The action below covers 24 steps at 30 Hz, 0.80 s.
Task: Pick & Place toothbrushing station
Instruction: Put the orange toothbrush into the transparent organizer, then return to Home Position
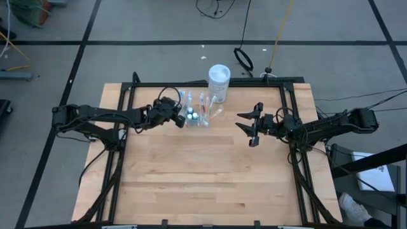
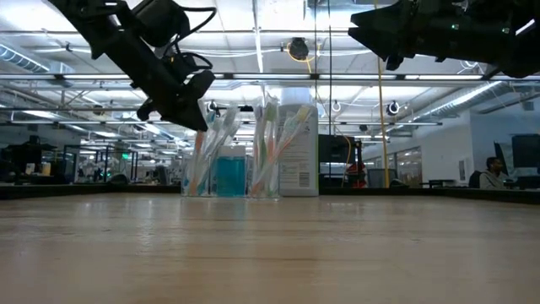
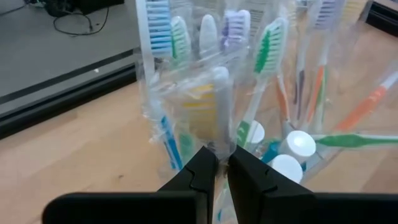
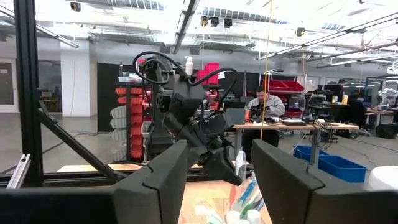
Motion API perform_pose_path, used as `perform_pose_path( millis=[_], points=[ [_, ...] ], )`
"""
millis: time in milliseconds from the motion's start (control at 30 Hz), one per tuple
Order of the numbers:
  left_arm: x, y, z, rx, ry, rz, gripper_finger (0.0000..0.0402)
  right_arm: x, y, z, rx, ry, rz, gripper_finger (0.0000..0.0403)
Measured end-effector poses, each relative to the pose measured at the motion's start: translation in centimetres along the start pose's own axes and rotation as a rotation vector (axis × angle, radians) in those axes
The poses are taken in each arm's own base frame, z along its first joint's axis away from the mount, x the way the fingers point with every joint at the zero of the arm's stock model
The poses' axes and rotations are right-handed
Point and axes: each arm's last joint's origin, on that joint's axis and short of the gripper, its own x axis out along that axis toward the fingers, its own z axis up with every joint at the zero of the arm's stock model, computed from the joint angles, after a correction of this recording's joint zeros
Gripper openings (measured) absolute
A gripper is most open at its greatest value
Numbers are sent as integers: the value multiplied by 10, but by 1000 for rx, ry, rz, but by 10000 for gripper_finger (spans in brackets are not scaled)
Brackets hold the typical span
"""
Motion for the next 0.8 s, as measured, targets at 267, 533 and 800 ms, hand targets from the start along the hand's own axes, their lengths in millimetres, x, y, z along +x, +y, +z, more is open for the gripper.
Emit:
perform_pose_path(
  millis=[267, 533, 800],
  points=[
    [0, 0, -1, 8, 21, -18, 38, 0, 1, -9, -10, 90, 11, 171],
    [0, 2, -5, 43, 61, -7, 108, -2, 1, -19, 4, 201, 15, 171],
    [-33, 1, 22, 163, 58, -52, 177, -13, -1, 0, -54, 170, 22, 134]
  ],
)
